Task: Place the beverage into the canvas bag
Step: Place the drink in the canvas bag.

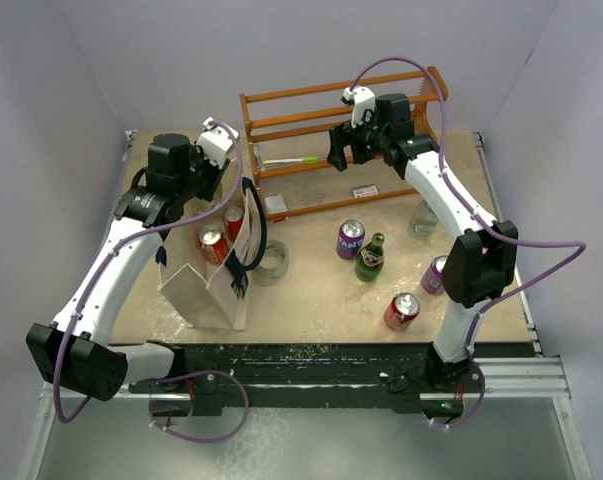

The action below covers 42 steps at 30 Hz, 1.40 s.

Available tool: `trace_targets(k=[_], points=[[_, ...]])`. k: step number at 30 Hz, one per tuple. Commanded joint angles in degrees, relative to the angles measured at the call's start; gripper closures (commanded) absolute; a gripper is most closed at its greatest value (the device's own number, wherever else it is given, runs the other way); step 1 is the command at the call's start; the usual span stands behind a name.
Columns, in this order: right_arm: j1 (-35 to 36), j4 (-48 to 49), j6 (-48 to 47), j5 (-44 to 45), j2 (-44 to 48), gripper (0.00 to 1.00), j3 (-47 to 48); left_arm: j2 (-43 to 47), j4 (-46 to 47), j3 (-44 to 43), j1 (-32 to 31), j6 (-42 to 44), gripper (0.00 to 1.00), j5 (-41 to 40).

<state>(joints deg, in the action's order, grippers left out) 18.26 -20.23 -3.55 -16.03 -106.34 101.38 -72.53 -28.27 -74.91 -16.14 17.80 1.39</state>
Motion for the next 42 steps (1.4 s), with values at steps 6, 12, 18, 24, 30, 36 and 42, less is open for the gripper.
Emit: trace_targets(k=[6,12,18,24,30,36,42], points=[[-0.2,1.5,-0.4,1.3,3.1,0.11,2.8,1.3,18.7,4.0,0.4,0.4,1.00,-5.5],[-0.1,1.5,-0.9,2.0,3.3,0.11,3.1,0.5,21.2,6.2,0.8,-4.3,1.00,-7.7],[0.3,1.5,-1.3,2.3,3.4,0.11,3.2,-0.4,23.7,8.1,0.9,-9.7,1.00,-10.3],[0.6,1.5,-1.7,2.6,3.6,0.11,3.1,-0.7,24.9,10.5,1.6,-14.2,1.00,-13.2],[1.2,1.5,-2.0,2.6,3.3,0.10,3.4,-0.5,24.6,12.5,2.3,-19.3,1.00,-13.1],[1.3,1.5,-2.1,2.6,3.4,0.10,3.3,-0.5,24.3,14.4,3.1,-23.1,1.00,-13.1],[1.4,1.5,-2.1,2.6,3.5,0.10,3.1,-1.2,23.4,15.9,4.2,-27.8,1.00,-13.1]])
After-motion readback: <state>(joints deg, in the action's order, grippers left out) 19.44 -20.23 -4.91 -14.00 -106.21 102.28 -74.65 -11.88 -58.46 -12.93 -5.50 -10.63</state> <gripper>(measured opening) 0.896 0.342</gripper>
